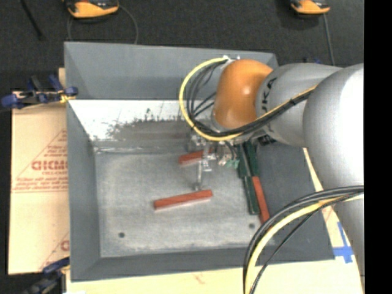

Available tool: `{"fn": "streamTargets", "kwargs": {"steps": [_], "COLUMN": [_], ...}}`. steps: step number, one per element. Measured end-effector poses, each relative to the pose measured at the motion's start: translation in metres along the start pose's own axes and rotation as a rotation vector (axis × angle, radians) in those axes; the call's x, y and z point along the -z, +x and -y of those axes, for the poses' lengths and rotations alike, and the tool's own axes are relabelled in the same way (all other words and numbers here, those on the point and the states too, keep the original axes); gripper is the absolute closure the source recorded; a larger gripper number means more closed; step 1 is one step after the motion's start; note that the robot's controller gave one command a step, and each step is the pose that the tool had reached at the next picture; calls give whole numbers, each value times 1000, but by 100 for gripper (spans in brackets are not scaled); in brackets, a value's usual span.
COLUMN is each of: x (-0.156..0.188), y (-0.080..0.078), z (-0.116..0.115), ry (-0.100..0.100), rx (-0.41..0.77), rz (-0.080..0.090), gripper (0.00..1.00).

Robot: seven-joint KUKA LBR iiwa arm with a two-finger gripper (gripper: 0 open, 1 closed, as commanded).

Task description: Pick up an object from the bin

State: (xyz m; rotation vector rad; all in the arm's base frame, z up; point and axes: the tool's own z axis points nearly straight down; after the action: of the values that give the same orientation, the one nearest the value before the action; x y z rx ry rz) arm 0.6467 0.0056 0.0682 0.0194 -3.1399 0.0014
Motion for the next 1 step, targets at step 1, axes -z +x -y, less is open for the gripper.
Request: {"fn": "streamTargets", "kwargs": {"steps": [1], "x": [5], "y": [-2], "z": [0], "ry": [0], "rx": [0], "rz": [7], "gripper": [100]}}
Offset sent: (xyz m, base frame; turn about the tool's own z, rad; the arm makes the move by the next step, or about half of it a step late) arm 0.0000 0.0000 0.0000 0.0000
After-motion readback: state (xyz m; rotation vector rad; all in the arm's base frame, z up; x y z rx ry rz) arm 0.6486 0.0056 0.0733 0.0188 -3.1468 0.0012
